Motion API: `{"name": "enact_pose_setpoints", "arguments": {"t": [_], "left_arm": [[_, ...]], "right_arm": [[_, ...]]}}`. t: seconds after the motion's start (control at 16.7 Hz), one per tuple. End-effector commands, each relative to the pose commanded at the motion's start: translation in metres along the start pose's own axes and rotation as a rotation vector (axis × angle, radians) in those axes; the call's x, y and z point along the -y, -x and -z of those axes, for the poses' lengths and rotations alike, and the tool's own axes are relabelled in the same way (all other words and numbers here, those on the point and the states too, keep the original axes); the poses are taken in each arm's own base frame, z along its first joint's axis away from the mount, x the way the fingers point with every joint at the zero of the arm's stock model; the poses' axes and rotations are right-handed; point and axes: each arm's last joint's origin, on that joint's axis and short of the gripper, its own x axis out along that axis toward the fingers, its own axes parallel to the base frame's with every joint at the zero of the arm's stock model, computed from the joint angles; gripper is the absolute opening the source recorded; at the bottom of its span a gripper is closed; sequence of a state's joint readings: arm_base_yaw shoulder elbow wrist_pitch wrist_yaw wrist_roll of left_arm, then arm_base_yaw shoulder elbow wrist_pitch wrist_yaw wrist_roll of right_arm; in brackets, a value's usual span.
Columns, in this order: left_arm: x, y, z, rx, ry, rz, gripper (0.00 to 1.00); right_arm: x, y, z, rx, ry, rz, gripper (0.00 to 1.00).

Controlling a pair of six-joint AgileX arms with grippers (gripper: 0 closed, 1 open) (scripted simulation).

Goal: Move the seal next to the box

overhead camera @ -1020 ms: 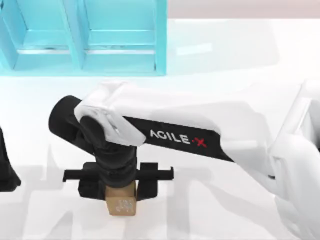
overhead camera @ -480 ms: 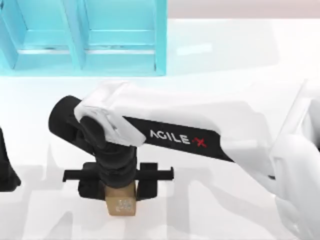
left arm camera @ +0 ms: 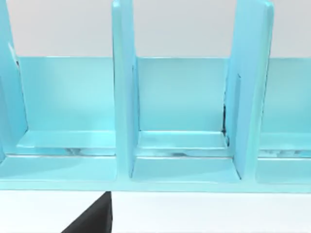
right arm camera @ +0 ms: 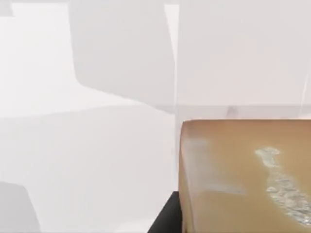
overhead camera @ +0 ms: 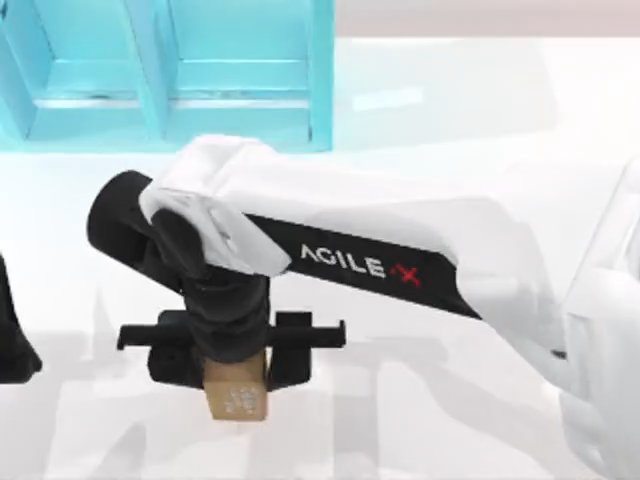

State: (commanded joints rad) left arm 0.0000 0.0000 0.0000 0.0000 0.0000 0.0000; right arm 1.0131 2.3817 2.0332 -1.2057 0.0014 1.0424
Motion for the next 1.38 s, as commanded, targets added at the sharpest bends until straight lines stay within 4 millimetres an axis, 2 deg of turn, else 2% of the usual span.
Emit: {"name": "enact_pose_setpoints", "arguments": {"t": [0.12,0.24,0.54,0.72,0.9,1.08,1.2,1.32,1.38], "left_arm": [[0.000,0.000,0.000,0.000,0.000,0.000,1.00],[0.000,0.000,0.000,0.000,0.000,0.000,1.00],[0.000,0.000,0.000,0.000,0.000,0.000,1.00],[0.000,0.000,0.000,0.000,0.000,0.000,1.00],[0.000,0.000,0.000,0.000,0.000,0.000,1.00],[0.000,0.000,0.000,0.000,0.000,0.000,1.00],[0.000,0.000,0.000,0.000,0.000,0.000,1.00],[0.000,0.000,0.000,0.000,0.000,0.000,1.00],[0.000,0.000,0.000,0.000,0.000,0.000,1.00]], "right_arm": [[0.001,0.017,0.001,-0.005,0.002,0.009,0.00],[0.001,0.026,0.001,-0.006,0.003,0.011,0.00],[0.001,0.025,0.001,-0.009,0.002,0.014,0.00],[0.024,0.034,-0.020,-0.011,0.001,0.017,0.00],[0.083,0.056,-0.061,-0.010,-0.002,0.016,0.00],[0.172,0.082,-0.100,-0.006,0.002,0.014,0.00],[0.238,0.098,-0.112,-0.006,0.006,0.015,0.00],[0.295,0.110,-0.110,-0.006,0.008,0.016,0.00],[0.317,0.114,-0.105,-0.006,0.008,0.016,0.00]]}}
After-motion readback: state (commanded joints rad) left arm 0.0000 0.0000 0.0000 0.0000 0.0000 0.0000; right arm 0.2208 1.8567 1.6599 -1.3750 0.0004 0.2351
